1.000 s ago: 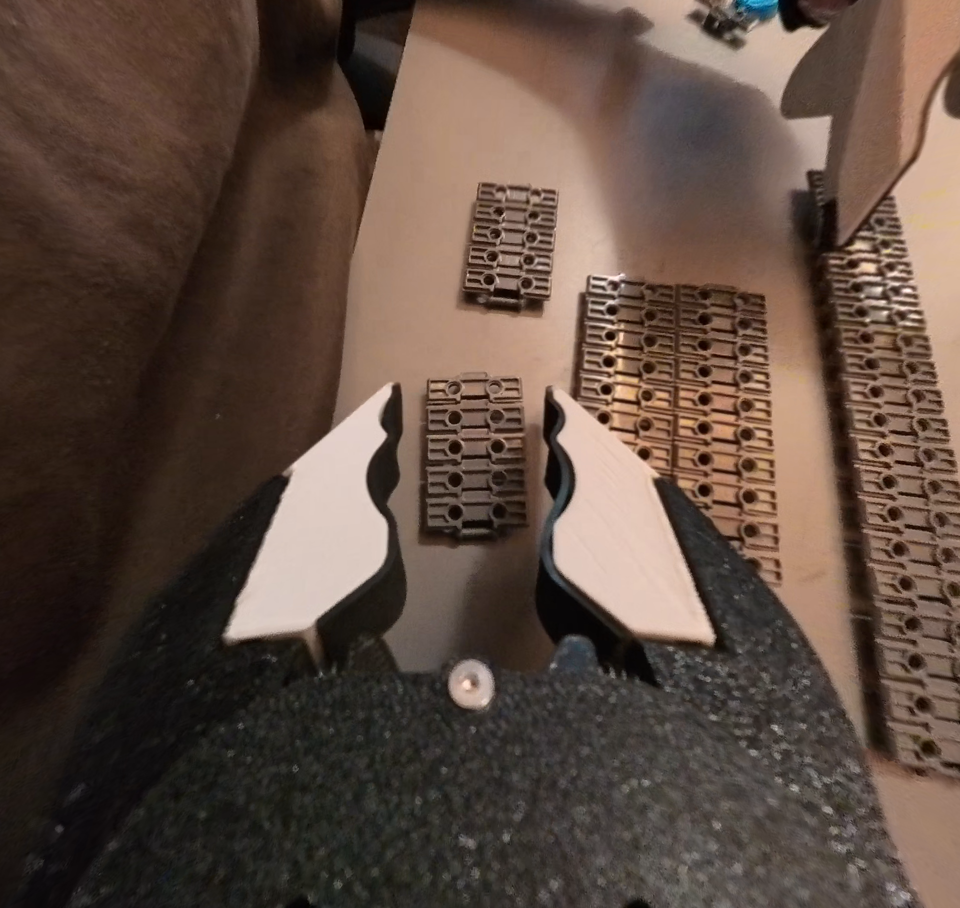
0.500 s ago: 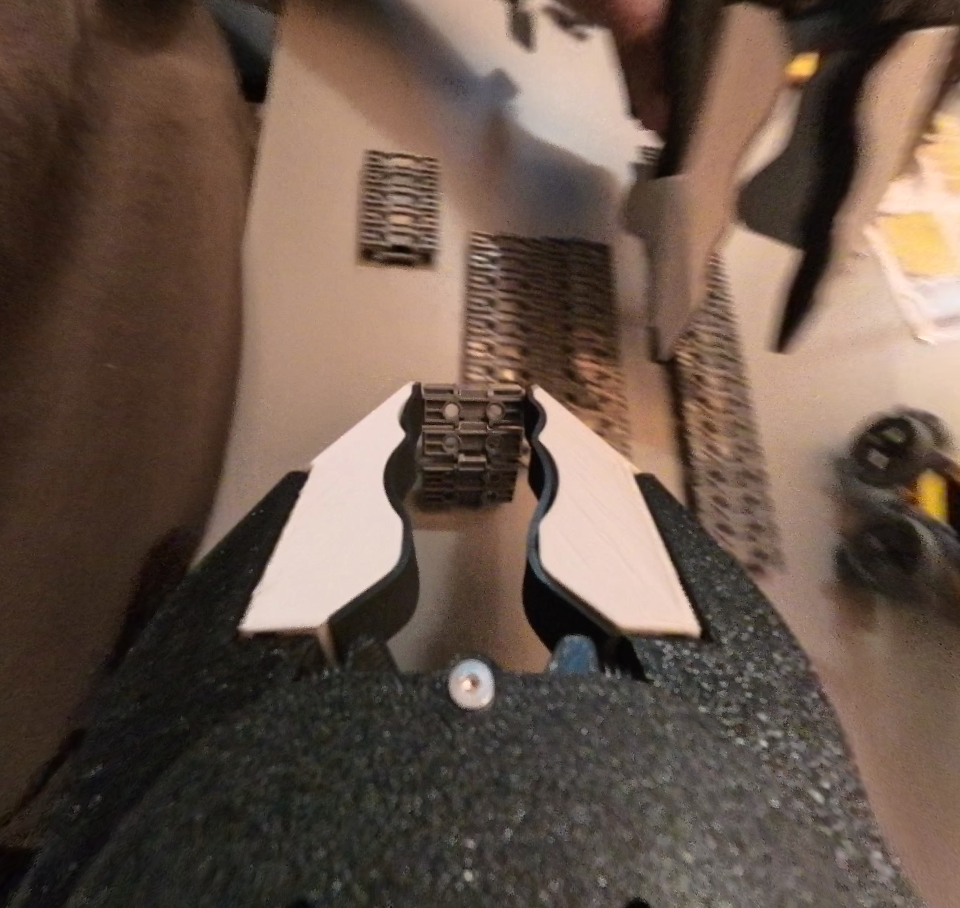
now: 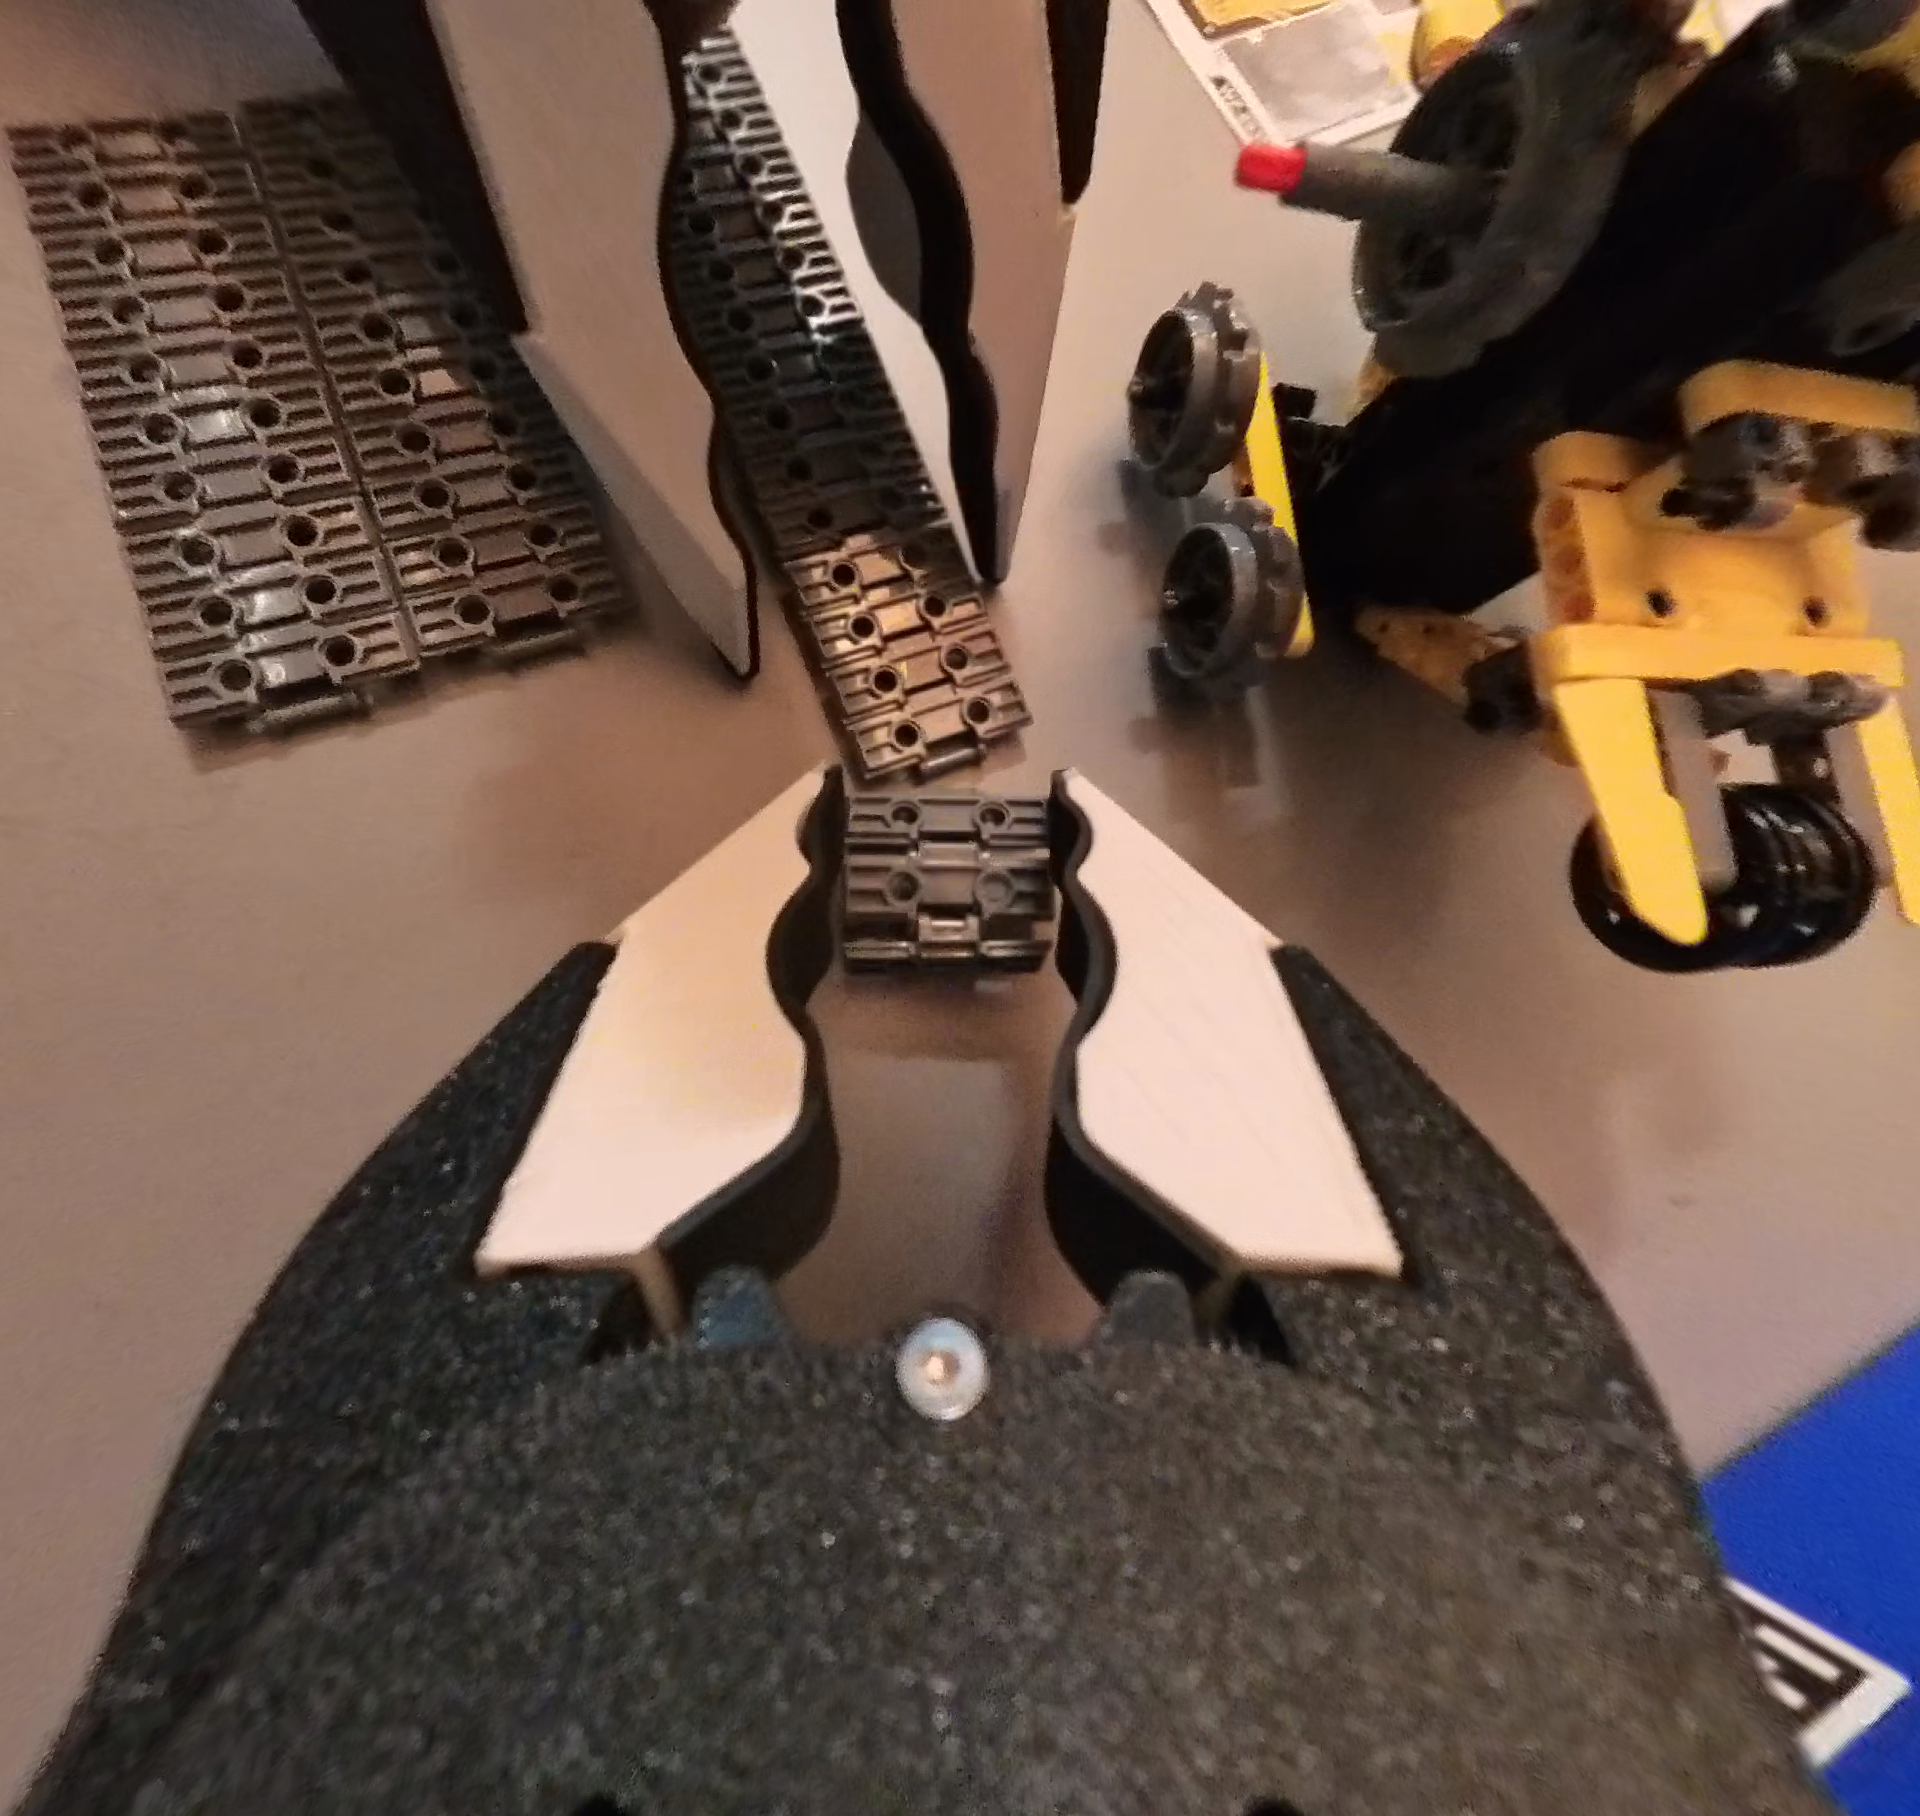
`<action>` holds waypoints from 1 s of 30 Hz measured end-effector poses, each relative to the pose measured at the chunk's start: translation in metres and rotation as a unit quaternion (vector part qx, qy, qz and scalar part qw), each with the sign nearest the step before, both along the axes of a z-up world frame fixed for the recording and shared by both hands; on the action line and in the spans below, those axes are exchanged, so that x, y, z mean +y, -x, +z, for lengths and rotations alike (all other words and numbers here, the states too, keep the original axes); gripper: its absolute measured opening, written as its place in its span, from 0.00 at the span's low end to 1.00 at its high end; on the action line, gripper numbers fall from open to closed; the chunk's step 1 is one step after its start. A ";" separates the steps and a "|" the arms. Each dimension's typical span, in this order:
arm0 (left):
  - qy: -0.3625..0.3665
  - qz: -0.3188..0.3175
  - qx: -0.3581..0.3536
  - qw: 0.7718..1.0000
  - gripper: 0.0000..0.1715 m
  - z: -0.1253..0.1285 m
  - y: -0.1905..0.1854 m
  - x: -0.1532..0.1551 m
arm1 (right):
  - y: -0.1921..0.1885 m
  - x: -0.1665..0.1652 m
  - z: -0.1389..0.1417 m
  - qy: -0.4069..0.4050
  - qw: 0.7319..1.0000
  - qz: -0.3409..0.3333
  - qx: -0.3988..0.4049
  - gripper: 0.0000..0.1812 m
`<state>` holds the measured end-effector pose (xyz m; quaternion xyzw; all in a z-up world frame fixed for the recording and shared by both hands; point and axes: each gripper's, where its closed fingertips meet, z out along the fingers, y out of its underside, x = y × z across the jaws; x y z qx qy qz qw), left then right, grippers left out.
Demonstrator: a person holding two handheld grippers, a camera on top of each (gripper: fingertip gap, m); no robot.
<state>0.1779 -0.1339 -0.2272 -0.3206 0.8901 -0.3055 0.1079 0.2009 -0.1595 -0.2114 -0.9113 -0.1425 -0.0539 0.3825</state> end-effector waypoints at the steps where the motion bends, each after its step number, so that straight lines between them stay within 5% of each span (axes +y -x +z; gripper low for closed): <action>1: -0.002 0.002 0.000 1.000 0.30 -0.001 0.000 0.001 | 0.000 0.001 -0.001 0.001 1.000 0.002 -0.001 0.22; 6: 0.006 0.002 -0.007 1.000 0.29 0.004 0.002 0.001 | 0.004 0.005 0.009 -0.005 1.000 0.008 0.017 0.21; 8: 0.025 -0.009 -0.016 1.000 0.32 0.012 0.004 -0.004 | 0.012 0.007 0.027 -0.041 0.998 0.019 0.046 0.12; 13: 0.099 -0.029 -0.045 0.994 0.36 0.040 0.007 -0.020 | 0.025 0.009 0.073 -0.136 0.976 0.029 0.168 0.12; 22: 0.035 -0.008 -0.050 0.998 0.33 0.021 0.001 -0.006 | 0.001 0.005 0.027 -0.043 0.982 -0.145 0.116 0.35; 27: 0.029 -0.004 -0.048 0.998 0.33 0.018 -0.001 -0.003 | -0.001 -0.001 -0.001 0.008 0.980 -0.186 0.076 0.34; 30: 0.025 -0.002 -0.044 0.999 0.33 0.015 -0.001 -0.001 | -0.003 -0.005 -0.009 0.031 0.980 -0.186 0.067 0.23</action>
